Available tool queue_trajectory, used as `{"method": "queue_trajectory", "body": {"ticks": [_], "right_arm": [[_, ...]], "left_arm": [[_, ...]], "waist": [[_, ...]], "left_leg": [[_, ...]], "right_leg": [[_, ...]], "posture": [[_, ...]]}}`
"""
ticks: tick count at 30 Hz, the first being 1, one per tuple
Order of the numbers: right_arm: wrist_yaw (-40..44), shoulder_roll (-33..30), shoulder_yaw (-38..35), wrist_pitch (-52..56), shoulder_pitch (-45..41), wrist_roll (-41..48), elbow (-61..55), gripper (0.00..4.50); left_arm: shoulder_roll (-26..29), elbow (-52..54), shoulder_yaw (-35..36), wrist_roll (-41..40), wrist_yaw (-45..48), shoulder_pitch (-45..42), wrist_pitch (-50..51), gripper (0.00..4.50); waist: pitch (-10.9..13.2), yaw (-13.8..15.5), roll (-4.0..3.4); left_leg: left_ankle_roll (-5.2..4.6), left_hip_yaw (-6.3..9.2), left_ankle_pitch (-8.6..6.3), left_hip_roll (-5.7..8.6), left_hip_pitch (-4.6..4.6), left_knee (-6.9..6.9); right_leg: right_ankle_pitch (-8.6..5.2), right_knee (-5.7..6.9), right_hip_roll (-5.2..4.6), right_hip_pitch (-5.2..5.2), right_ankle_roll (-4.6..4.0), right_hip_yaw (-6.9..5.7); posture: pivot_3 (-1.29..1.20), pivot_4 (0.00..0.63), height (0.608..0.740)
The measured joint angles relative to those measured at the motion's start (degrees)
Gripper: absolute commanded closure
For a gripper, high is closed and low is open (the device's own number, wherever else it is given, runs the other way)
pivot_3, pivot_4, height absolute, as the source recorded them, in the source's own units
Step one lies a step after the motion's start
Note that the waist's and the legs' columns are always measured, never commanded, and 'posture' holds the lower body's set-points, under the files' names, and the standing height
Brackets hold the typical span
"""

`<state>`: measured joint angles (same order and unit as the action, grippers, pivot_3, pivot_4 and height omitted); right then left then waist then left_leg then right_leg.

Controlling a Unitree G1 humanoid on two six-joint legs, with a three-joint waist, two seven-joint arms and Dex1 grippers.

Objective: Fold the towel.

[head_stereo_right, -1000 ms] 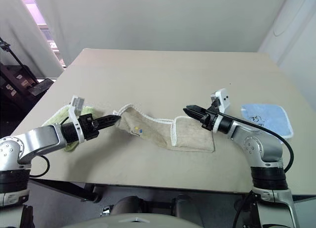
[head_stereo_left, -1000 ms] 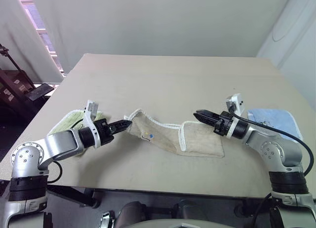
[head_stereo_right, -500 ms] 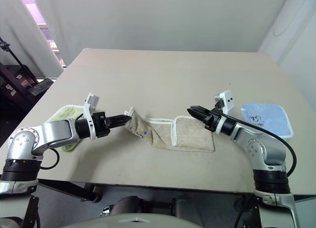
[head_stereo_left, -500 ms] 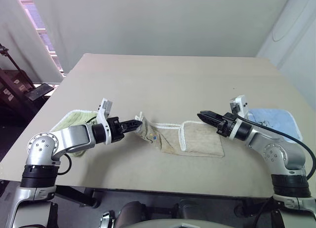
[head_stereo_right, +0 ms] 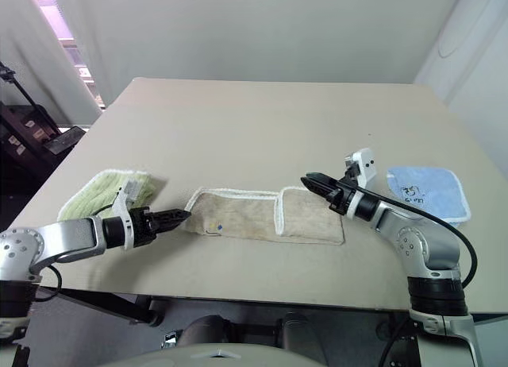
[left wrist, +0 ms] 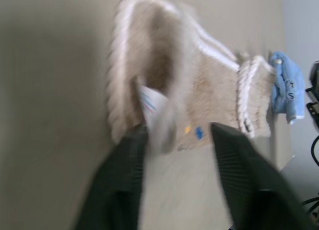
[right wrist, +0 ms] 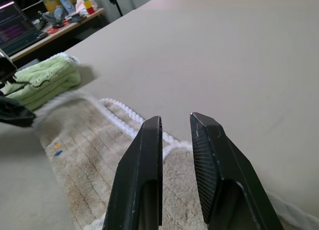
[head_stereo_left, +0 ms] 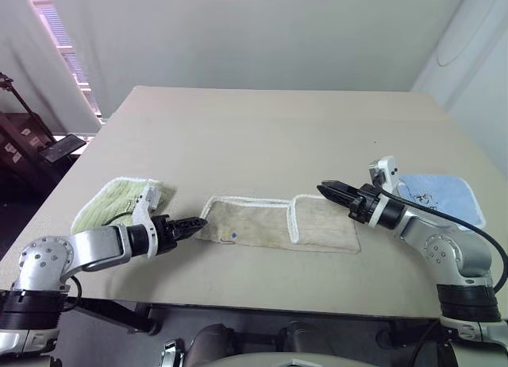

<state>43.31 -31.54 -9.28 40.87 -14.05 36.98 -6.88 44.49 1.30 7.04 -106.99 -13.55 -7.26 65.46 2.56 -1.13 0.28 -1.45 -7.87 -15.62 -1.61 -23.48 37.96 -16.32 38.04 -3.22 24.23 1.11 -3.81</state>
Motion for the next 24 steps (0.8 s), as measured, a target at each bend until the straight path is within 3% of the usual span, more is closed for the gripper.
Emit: {"method": "queue_trajectory", "body": {"ticks": [3, 4, 14, 24], "right_arm": [[0.3, 0.0, 0.3, -0.2, -0.2, -0.5, 0.6, 3.55], [0.4, 0.0, 0.5, -0.2, -0.3, -0.7, 0.8, 3.55], [1.0, 0.1, 1.2, -1.0, -0.6, -1.5, 1.5, 3.55], [0.4, 0.1, 0.8, -1.4, -0.3, -1.9, 1.4, 3.55]], "left_arm": [[0.6, 0.9, 0.8, -3.0, -2.1, 3.1, -1.0, 0.11], [0.5, 1.4, 1.2, -4.0, -2.5, 3.7, -1.1, 0.03], [-6.5, 2.2, 5.1, -6.0, -8.5, 5.9, -2.5, 0.03], [-11.7, 0.7, 5.1, -6.1, -14.2, 2.3, -3.4, 0.03]], "waist": [[0.0, -0.1, -0.02], [0.0, 0.0, -0.03], [0.0, 0.4, -0.23], [-0.1, 0.7, -0.4]], "left_leg": [[0.0, 0.0, 0.0, -0.01, 0.0, -0.05], [0.0, 0.0, 0.0, 0.0, 0.0, -0.05], [0.01, -0.01, 0.01, 0.06, 0.0, -0.05], [0.01, -0.02, 0.0, 0.21, 0.06, 0.05]], "right_leg": [[0.0, 0.0, 0.0, 0.04, 0.0, 0.0], [0.0, 0.0, 0.0, 0.04, 0.0, 0.0], [0.0, 0.0, -0.09, -0.01, -0.01, -0.01], [0.04, -0.01, -0.38, -0.25, -0.02, -0.18]], "posture": [[0.0, 0.0, 0.724], [0.0, 0.0, 0.724], [0.0, 0.0, 0.724], [0.0, 0.0, 0.724]]}}
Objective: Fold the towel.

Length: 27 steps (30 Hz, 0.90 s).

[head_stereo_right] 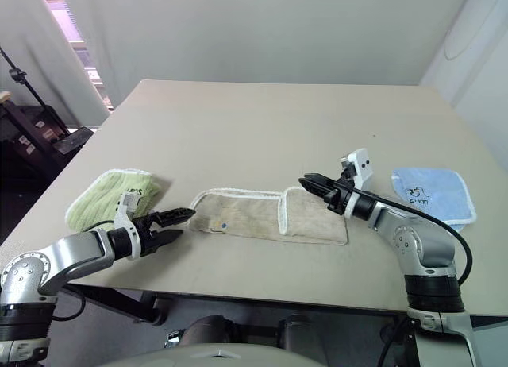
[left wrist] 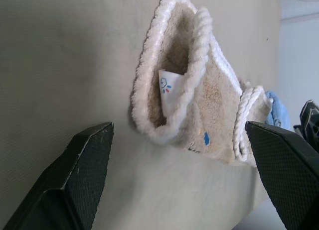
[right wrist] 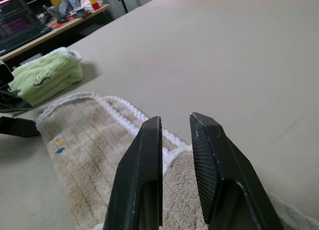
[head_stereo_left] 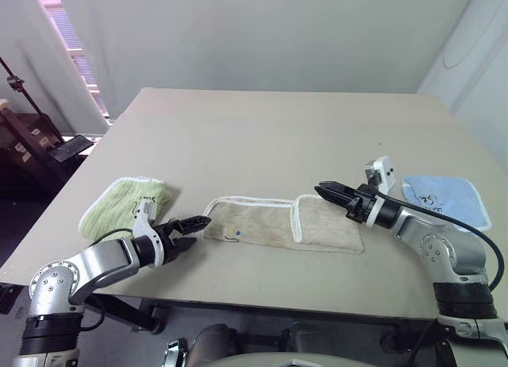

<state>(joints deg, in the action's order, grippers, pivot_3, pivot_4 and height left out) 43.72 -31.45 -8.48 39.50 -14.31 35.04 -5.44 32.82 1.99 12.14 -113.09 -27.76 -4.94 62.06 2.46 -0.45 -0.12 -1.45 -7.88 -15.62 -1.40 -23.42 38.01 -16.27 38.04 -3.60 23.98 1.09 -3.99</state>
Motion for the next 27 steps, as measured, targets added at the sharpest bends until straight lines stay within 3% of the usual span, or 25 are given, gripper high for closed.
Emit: {"method": "queue_trajectory", "body": {"ticks": [10, 13, 15, 22, 24, 27], "right_arm": [[-0.9, -0.1, -1.1, 0.0, 0.4, 0.0, -0.2, 3.55], [-1.2, -0.1, -1.2, 0.1, 0.4, 0.0, -0.7, 3.55], [-1.2, -0.1, -1.3, 0.1, 0.5, 0.1, -1.0, 3.55], [-1.8, -0.2, -1.5, 0.1, 0.7, 0.1, -1.0, 3.55], [-1.8, -0.2, -1.5, 0.1, 0.7, 0.1, -1.0, 3.55], [-1.8, -0.2, -1.5, 0.1, 0.7, 0.0, -1.0, 3.55]], "left_arm": [[-5.2, -2.3, -2.5, 0.1, -3.1, -4.2, -1.1, 0.03], [-5.6, -2.3, -3.0, 0.1, -3.8, -4.2, -1.4, 0.6], [-6.0, -2.3, -3.7, 0.1, -4.1, -4.1, -1.5, 1.22], [-5.9, -2.6, -4.5, 0.1, -5.2, -3.7, -3.4, 3.89], [-5.9, -2.6, -4.6, 0.3, -5.2, -3.7, -4.1, 4.48], [-5.3, -2.5, -4.6, 1.4, -4.2, -3.7, -4.1, 4.48]], "waist": [[0.0, -0.1, 0.02], [0.0, -0.1, 0.02], [0.0, -0.2, 0.04], [0.1, -0.3, 0.13], [0.1, -0.3, 0.14], [0.1, -0.4, 0.15]], "left_leg": [[-0.01, 0.0, 0.02, -0.01, 0.0, 0.02], [-0.01, 0.01, 0.02, -0.01, 0.04, 0.05], [-0.01, 0.01, 0.02, -0.01, 0.04, 0.08], [-0.01, 0.01, 0.02, -0.07, 0.03, 0.06], [-0.01, 0.01, 0.02, -0.08, 0.04, 0.06], [-0.01, 0.01, 0.02, -0.08, 0.03, 0.06]], "right_leg": [[-0.02, -0.02, 0.02, -0.28, 0.04, -0.08], [-0.02, -0.02, 0.02, -0.34, 0.04, -0.1], [-0.02, -0.03, 0.01, -0.35, 0.04, -0.1], [-0.02, -0.02, 0.06, -0.33, 0.05, -0.12], [-0.02, -0.02, 0.06, -0.32, 0.05, -0.13], [-0.02, -0.02, 0.06, -0.32, 0.04, -0.13]], "posture": [[0.0, 0.0, 0.724], [0.0, 0.0, 0.724], [0.0, 0.0, 0.724], [0.0, 0.0, 0.724], [0.0, 0.0, 0.724], [0.0, 0.0, 0.724]]}}
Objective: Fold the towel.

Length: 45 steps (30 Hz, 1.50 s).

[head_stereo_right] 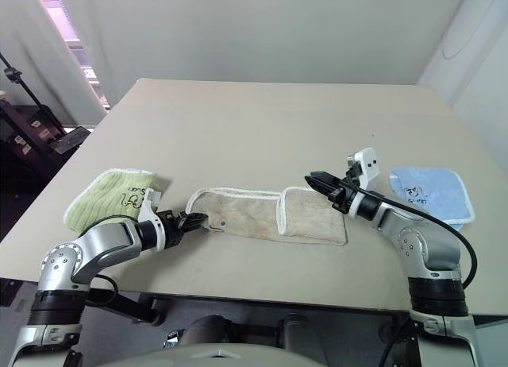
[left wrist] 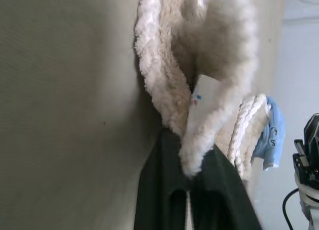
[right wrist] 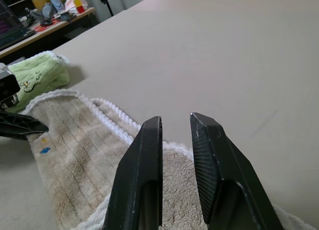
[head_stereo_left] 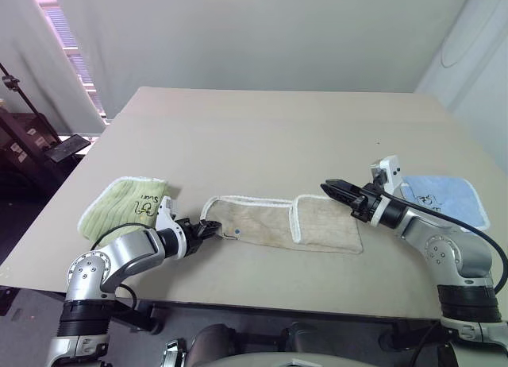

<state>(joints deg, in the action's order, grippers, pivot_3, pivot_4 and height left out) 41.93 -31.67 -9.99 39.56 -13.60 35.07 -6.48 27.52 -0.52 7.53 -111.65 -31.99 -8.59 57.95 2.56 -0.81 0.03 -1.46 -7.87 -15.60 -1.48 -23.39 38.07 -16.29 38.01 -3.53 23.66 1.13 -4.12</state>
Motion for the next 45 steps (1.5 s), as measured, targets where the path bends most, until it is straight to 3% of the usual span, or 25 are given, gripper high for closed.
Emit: {"method": "queue_trajectory", "body": {"ticks": [3, 10, 22, 28, 35, 45], "right_arm": [[0.1, -0.4, 0.0, 0.0, 0.1, 0.0, 0.0, 3.55], [1.6, -2.8, -2.2, 1.4, 1.9, 2.4, -2.3, 3.55], [3.2, -7.8, -5.6, 1.4, 8.7, 2.8, -4.9, 3.55], [2.1, -8.6, -10.2, 1.4, 12.1, 2.8, -4.9, 3.55], [-1.3, -8.3, -14.1, 1.3, 16.3, 2.3, -5.3, 3.55], [-4.7, -7.2, -15.8, 1.3, 20.1, 2.5, -8.3, 3.55]], "left_arm": [[1.4, 1.3, 0.0, 2.8, 3.1, -0.1, 0.3, 4.48], [5.6, 5.9, -2.1, 19.3, 19.1, -6.7, 1.6, 4.48], [5.2, 8.7, -11.3, 34.2, 46.3, -20.9, 8.0, 4.48], [-0.5, 3.8, -19.5, 45.4, 57.8, -28.4, 7.8, 4.48], [-11.4, -9.7, -28.8, 60.9, 67.3, -35.5, 4.1, 4.48], [-22.4, -23.7, -31.5, 75.2, 74.5, -39.0, -0.1, 4.48]], "waist": [[0.0, 0.0, 0.03], [0.1, 0.1, 0.07], [0.3, 0.0, 0.22], [0.3, 0.2, 0.22], [0.3, 0.0, 0.3], [0.4, 0.2, 0.32]], "left_leg": [[0.0, 0.0, 0.0, 0.0, 0.0, 0.0], [0.01, 0.0, -0.01, 0.0, -0.07, -0.03], [0.0, 0.01, 0.01, -0.02, -0.12, -0.1], [-0.14, 0.01, 0.08, -0.01, -0.08, -0.08], [-0.27, 0.02, 0.08, -0.02, -0.08, -0.05], [-0.41, 0.09, 0.01, -0.05, -0.09, -0.04]], "right_leg": [[0.0, 0.0, 0.0, 0.01, 0.0, -0.01], [0.0, -0.08, 0.0, 0.26, -0.01, -0.03], [-0.03, -0.12, 0.06, 0.06, 0.04, -0.08], [-0.05, -0.12, 0.07, 0.0, 0.08, -0.1], [-0.08, -0.12, 0.11, -0.01, 0.16, -0.09], [-0.17, -0.07, 0.22, 0.0, 0.32, -0.09]], "posture": [[0.0, 0.0, 0.724], [0.0, 0.0, 0.724], [0.0, 0.0, 0.724], [0.0, 0.0, 0.724], [0.0, 0.0, 0.724], [0.0, 0.0, 0.724]]}}
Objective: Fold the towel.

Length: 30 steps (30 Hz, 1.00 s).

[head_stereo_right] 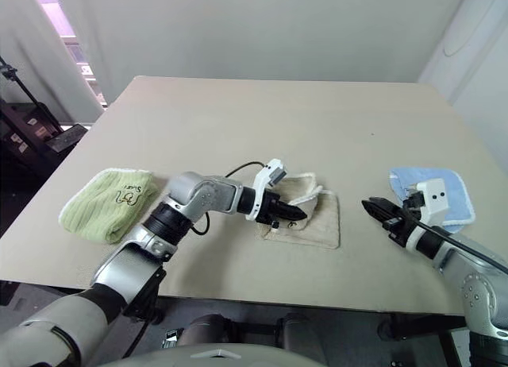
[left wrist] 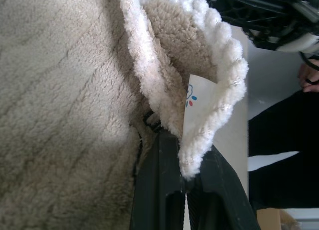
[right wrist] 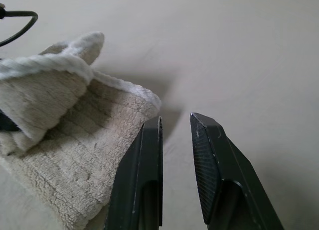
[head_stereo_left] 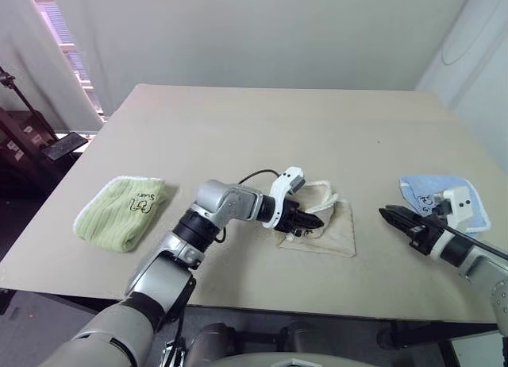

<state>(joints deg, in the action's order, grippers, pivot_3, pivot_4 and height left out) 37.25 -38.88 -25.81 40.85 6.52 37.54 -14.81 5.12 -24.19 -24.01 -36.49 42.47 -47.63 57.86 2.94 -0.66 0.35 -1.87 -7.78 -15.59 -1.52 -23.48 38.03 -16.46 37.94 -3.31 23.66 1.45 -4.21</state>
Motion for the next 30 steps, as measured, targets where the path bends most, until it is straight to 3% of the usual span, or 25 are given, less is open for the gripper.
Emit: {"method": "queue_trajectory", "body": {"ticks": [2, 3, 8, 14, 15, 21, 22, 24, 27, 30], "right_arm": [[-0.7, 0.4, -0.1, 0.0, 0.2, 0.0, -0.4, 3.55], [-1.0, 0.6, -0.1, 0.0, 0.2, 0.0, -0.6, 3.55], [-1.7, 0.9, -0.1, 0.0, 0.4, 0.0, -1.1, 3.55], [-2.2, 1.2, 0.0, 0.0, -0.2, 0.0, -1.1, 3.55], [-2.4, 1.3, 0.0, 0.1, -0.6, 0.2, -1.1, 3.55], [-3.1, 1.4, -0.8, 1.9, -5.0, 4.3, -1.1, 3.55], [-3.1, 1.5, -0.8, 2.4, -5.5, 5.5, -1.6, 3.96], [-2.4, 1.5, 0.2, 3.0, -6.8, 7.4, -4.2, 4.49], [-1.4, 1.8, 3.8, 3.9, -11.8, 9.7, -6.6, 4.5], [-0.2, 2.4, 7.9, 3.9, -16.1, 10.0, -5.8, 4.5]], "left_arm": [[-1.6, -0.7, -0.1, 1.5, 1.3, 0.0, 0.0, 4.48], [-2.1, -0.6, -0.1, 2.0, 2.1, 0.0, 0.0, 3.97], [-3.1, -0.5, 0.0, 4.0, 4.7, 0.1, 0.0, 2.4], [-2.0, 3.0, 0.8, 4.5, 8.3, 2.1, -0.9, 0.18], [-1.5, 4.8, 1.8, 3.9, 9.5, 2.9, -1.2, 0.02], [5.1, 17.4, 7.0, 3.8, 16.7, 6.9, -14.7, 0.02], [5.7, 17.9, 8.6, 3.8, 16.8, 7.1, -16.4, 0.19], [7.0, 18.0, 11.3, 4.6, 16.2, 7.1, -19.8, 0.6], [10.9, 16.0, 11.9, 8.8, 17.1, 7.2, -27.2, 1.71], [11.2, 12.3, 11.2, 12.3, 18.7, 8.2, -33.3, 2.82]], "waist": [[0.0, 0.0, 0.03], [0.0, 0.0, 0.02], [0.0, 0.0, 0.01], [0.0, -0.1, 0.0], [0.0, -0.2, -0.01], [-0.1, -0.1, -0.13], [-0.1, -0.1, -0.13], [-0.1, 0.0, -0.14], [0.0, -0.3, -0.1], [0.0, 0.2, -0.06]], "left_leg": [[-0.02, 0.0, -0.01, 0.0, 0.0, 0.0], [-0.02, 0.0, -0.01, 0.0, -0.01, 0.0], [-0.04, 0.0, -0.02, 0.0, 0.0, 0.0], [-0.04, 0.01, -0.02, -0.01, 0.01, 0.02], [-0.04, 0.01, -0.01, -0.02, 0.01, 0.02], [-0.03, 0.01, -0.01, -0.07, 0.16, 0.03], [-0.03, 0.01, -0.01, -0.07, 0.15, 0.05], [-0.04, 0.01, -0.01, -0.06, 0.14, 0.11], [-0.05, 0.01, -0.01, -0.06, 0.2, 0.14], [-0.06, 0.01, -0.02, -0.05, 0.16, 0.17]], "right_leg": [[-0.01, 0.0, 0.0, 0.0, 0.02, 0.0], [-0.01, 0.0, 0.0, 0.0, 0.04, 0.0], [-0.02, 0.04, 0.03, 0.0, 0.06, 0.0], [-0.02, 0.05, 0.04, -0.01, 0.08, 0.01], [-0.02, 0.07, 0.04, 0.0, 0.08, 0.01], [-0.02, 0.15, 0.1, -0.12, 0.04, 0.01], [-0.02, 0.16, 0.1, -0.12, 0.04, 0.01], [-0.02, 0.15, 0.1, -0.15, 0.06, 0.01], [-0.01, 0.15, 0.11, -0.22, 0.07, 0.02], [-0.01, 0.13, 0.1, -0.22, 0.07, 0.0]], "posture": [[0.0, 0.0, 0.724], [0.0, 0.0, 0.724], [0.0, 0.0, 0.724], [0.0, 0.0, 0.724], [0.0, 0.0, 0.724], [0.0, 0.0, 0.724], [0.0, 0.0, 0.724], [0.0, 0.0, 0.724], [0.0, 0.0, 0.724], [0.0, 0.0, 0.724]]}}
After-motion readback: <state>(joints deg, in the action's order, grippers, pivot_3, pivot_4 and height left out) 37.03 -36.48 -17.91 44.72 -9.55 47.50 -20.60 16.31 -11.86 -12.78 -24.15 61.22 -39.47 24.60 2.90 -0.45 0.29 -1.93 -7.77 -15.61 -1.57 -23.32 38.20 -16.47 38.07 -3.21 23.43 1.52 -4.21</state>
